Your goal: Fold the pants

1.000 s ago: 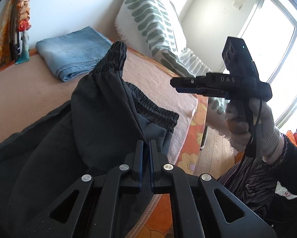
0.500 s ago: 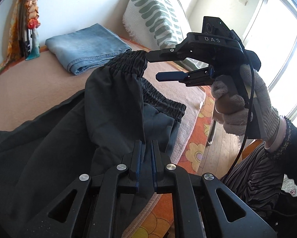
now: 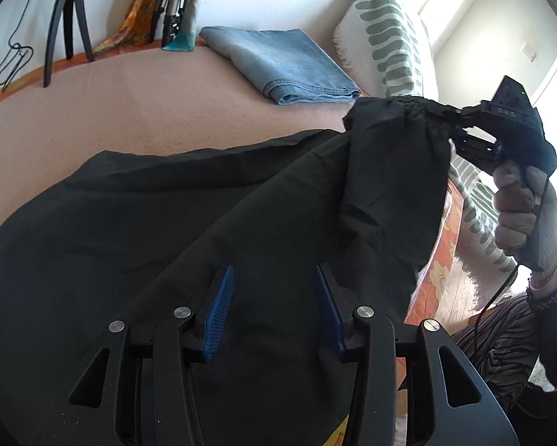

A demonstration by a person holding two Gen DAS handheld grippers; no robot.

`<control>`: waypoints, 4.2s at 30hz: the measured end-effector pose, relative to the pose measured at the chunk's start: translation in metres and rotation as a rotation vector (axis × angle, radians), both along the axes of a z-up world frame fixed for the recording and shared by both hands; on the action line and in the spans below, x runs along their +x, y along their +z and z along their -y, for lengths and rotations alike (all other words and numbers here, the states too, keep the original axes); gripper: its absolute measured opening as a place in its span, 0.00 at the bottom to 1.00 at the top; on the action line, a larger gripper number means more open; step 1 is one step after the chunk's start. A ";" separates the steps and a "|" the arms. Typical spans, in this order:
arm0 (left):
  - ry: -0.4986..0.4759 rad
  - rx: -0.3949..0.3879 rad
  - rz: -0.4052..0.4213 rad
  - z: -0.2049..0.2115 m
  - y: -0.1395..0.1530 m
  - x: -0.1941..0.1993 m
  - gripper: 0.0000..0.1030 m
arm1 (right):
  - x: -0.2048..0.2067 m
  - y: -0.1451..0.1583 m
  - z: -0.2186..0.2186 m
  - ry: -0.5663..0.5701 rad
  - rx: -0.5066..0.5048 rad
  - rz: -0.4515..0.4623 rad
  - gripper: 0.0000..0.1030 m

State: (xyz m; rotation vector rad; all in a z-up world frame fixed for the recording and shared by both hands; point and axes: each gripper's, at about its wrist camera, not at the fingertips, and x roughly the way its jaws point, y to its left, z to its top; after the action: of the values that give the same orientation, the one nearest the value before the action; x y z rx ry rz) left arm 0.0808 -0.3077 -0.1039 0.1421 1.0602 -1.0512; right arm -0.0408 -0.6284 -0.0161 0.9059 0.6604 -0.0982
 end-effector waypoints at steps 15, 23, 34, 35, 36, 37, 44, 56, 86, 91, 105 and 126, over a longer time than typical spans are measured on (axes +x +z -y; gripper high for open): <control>0.044 -0.034 0.023 -0.024 0.021 0.001 0.42 | -0.059 -0.062 0.017 0.009 -0.135 -0.307 0.41; 0.124 -0.046 0.058 -0.041 0.035 0.021 0.42 | -0.033 -0.027 0.042 0.050 -0.306 -0.163 0.65; 0.245 -0.005 -0.003 -0.036 0.010 0.099 0.58 | 0.031 -0.084 0.062 0.180 -0.211 -0.241 0.76; 0.263 -0.012 -0.022 -0.035 0.006 0.107 0.58 | 0.033 -0.086 0.062 0.192 -0.196 -0.229 0.76; 0.273 -0.010 -0.033 -0.032 0.002 0.114 0.58 | 0.034 -0.088 0.062 0.201 -0.188 -0.222 0.76; 0.276 -0.002 -0.038 -0.028 -0.002 0.120 0.58 | 0.035 -0.089 0.062 0.208 -0.190 -0.220 0.76; 0.240 0.051 0.048 -0.008 -0.019 0.122 0.46 | 0.045 -0.090 0.062 0.230 -0.189 -0.182 0.78; 0.284 0.036 0.223 -0.015 0.000 0.108 0.00 | 0.047 -0.094 0.040 0.314 -0.204 -0.160 0.42; 0.155 -0.026 0.081 -0.058 0.021 0.002 0.28 | 0.189 -0.066 -0.119 0.670 -0.221 -0.132 0.58; 0.151 -0.004 0.044 -0.076 0.006 -0.008 0.28 | 0.240 -0.089 -0.165 0.781 -0.181 -0.223 0.58; 0.131 -0.001 -0.014 -0.106 -0.010 -0.014 0.28 | 0.268 -0.099 -0.233 0.885 -0.267 -0.246 0.00; 0.070 0.020 0.031 -0.095 -0.007 -0.036 0.28 | 0.155 -0.017 -0.060 0.430 -0.489 -0.142 0.66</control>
State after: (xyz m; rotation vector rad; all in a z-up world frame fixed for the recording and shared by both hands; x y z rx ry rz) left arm 0.0451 -0.2124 -0.1111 0.1358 1.0410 -0.9728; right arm 0.1145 -0.5685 -0.0333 0.2770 0.9021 0.0612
